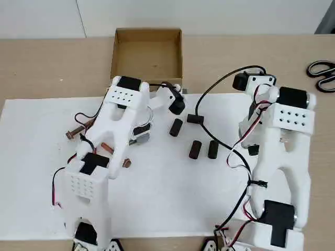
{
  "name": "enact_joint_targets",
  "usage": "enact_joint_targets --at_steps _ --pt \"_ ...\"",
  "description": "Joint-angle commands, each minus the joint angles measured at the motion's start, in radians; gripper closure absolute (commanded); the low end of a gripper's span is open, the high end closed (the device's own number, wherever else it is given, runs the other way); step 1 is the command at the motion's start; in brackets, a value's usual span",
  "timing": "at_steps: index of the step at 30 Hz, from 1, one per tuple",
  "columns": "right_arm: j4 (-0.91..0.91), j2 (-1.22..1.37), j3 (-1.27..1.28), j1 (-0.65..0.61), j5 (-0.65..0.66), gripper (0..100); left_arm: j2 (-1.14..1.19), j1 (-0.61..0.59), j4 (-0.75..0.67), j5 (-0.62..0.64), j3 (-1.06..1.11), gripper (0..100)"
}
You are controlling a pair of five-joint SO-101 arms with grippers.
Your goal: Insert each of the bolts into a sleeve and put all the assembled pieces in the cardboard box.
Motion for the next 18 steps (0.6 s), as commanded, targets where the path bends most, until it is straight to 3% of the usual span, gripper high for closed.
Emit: enact_joint_targets --at_steps 1,11,14,18 --pt "-0.001 -0.048 -0.006 0.008 -0.011 99.5 0.011 0.006 -0.023 -0.008 -0.005 88" --pt "-0.001 -0.048 -0.006 0.005 -0.008 99.5 0.115 0.003 -0.048 -0.008 -0.008 89" --pt "-0.001 -0.05 -0.006 0.004 -0.006 99.5 0.117 0.008 -0.054 -0.008 -0.008 98" --pt "-0.001 -0.053 -0.011 0.004 -0.006 99.5 0.106 0.005 -0.052 -0.005 -0.01 100"
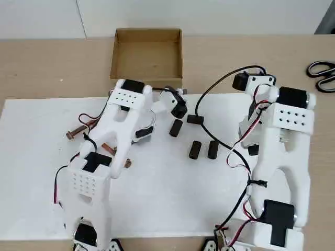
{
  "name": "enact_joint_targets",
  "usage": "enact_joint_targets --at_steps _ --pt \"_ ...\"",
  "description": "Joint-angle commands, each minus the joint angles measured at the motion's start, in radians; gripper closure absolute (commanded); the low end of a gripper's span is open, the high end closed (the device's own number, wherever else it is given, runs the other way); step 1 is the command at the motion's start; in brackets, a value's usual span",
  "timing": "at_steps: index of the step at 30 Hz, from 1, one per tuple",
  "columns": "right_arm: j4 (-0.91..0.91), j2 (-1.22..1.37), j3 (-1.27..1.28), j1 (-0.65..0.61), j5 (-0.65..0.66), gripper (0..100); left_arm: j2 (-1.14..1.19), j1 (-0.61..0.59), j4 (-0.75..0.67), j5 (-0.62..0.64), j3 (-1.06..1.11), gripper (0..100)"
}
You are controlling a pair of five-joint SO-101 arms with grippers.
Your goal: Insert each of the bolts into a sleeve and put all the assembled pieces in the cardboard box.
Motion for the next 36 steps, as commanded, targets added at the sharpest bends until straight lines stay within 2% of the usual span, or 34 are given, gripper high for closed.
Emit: enact_joint_targets --at_steps 1,8,19,23,26,31,36 --pt "-0.001 -0.053 -0.011 0.004 -0.006 99.5 0.028 -0.009 -0.034 -0.005 -0.004 100" --pt "0.004 -0.242 -0.011 0.002 -0.005 99.5 -0.161 0.012 0.064 0.011 -0.004 100" --pt "0.015 -0.648 0.133 -0.05 0.087 99.5 -0.618 0.06 0.146 0.353 0.001 100" --pt "0.015 -0.76 0.242 -0.048 0.121 99.5 -0.735 0.049 0.147 0.56 0.002 100" --pt "0.01 -0.848 0.296 -0.048 0.124 99.5 -0.829 0.049 0.147 0.661 0.008 100" --pt "0.002 -1.003 0.342 -0.048 0.127 99.5 -1.003 0.051 0.123 0.723 0.147 100" --pt "-0.058 -1.142 0.525 -0.048 0.12 99.5 -1.189 0.055 0.003 1.033 0.394 100"
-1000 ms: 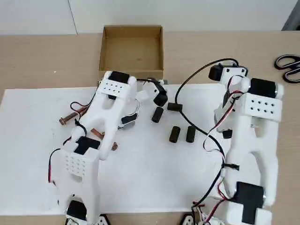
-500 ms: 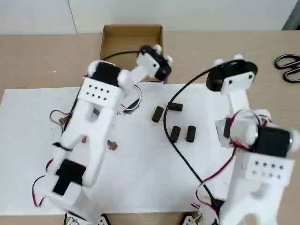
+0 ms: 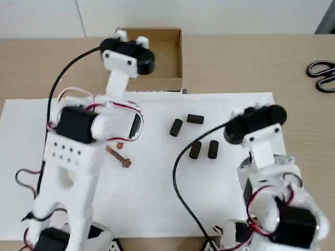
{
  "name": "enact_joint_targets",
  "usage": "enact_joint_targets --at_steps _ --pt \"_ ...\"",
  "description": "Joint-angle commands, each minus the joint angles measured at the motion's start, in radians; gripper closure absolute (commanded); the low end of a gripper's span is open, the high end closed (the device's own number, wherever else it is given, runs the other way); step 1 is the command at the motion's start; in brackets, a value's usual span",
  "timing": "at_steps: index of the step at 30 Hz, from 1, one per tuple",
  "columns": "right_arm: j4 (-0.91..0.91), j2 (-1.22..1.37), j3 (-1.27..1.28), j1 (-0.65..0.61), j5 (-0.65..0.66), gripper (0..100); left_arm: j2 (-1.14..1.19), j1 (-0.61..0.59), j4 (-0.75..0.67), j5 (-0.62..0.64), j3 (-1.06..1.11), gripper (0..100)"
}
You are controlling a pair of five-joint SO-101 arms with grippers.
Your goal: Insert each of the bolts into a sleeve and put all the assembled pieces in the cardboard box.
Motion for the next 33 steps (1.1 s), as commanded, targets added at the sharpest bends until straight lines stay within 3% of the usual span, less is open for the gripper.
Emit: enact_joint_targets --at_steps 1,6,11,14,20,33 --pt "-0.084 -0.09 0.126 -0.005 -0.017 99.6 -0.166 0.005 -0.104 0.193 0.16 100" --pt "-0.286 -0.274 0.304 -0.054 -0.276 99.6 -0.382 -0.003 -0.324 0.287 0.427 100" --pt "-0.39 -0.435 0.453 -0.311 -0.377 99.6 -0.615 -0.003 -0.537 0.408 0.673 100" --pt "-0.409 -0.495 0.52 -0.473 -0.44 99.6 -0.729 -0.002 -0.58 0.425 0.788 100" --pt "-0.452 -0.527 0.606 -0.682 -0.468 99.6 -0.913 0.003 -0.658 0.425 0.951 100" --pt "-0.579 -0.527 0.76 -0.862 -0.468 99.6 -1.246 0.006 -0.908 0.43 1.233 100"
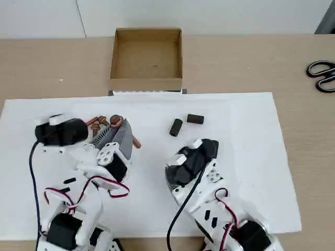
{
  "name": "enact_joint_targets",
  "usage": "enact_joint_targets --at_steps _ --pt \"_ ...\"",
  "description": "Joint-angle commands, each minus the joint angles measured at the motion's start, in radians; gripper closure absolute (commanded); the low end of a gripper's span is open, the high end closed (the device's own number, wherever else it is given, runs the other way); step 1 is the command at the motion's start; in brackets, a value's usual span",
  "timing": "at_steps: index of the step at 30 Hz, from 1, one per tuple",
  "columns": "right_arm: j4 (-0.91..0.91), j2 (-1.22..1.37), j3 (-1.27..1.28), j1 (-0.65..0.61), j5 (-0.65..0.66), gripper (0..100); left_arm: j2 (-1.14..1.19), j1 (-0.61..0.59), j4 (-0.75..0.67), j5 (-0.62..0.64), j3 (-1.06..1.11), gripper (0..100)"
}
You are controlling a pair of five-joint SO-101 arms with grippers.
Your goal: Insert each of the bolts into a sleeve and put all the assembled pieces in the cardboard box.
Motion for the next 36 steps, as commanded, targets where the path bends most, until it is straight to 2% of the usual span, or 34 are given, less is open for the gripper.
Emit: enact_joint_targets --at_steps 1,8,14,29,36 --pt "-0.068 -0.008 0.038 -0.019 -0.009 99.6 -0.078 0.009 -0.06 0.02 0.048 100" --pt "-0.209 -0.008 0.155 -0.024 -0.003 99.6 -0.166 0.155 -0.058 0.048 0.113 100" --pt "-0.219 -0.008 0.161 -0.024 -0.003 99.6 -0.17 0.216 -0.055 0.048 0.113 100" --pt "-0.222 -0.008 0.1 -0.025 -0.002 99.6 -0.172 0.224 -0.003 0.049 0.143 100" --pt "-0.223 -0.013 0.1 -0.114 -0.002 99.6 -0.172 0.224 -0.005 0.049 0.153 100"
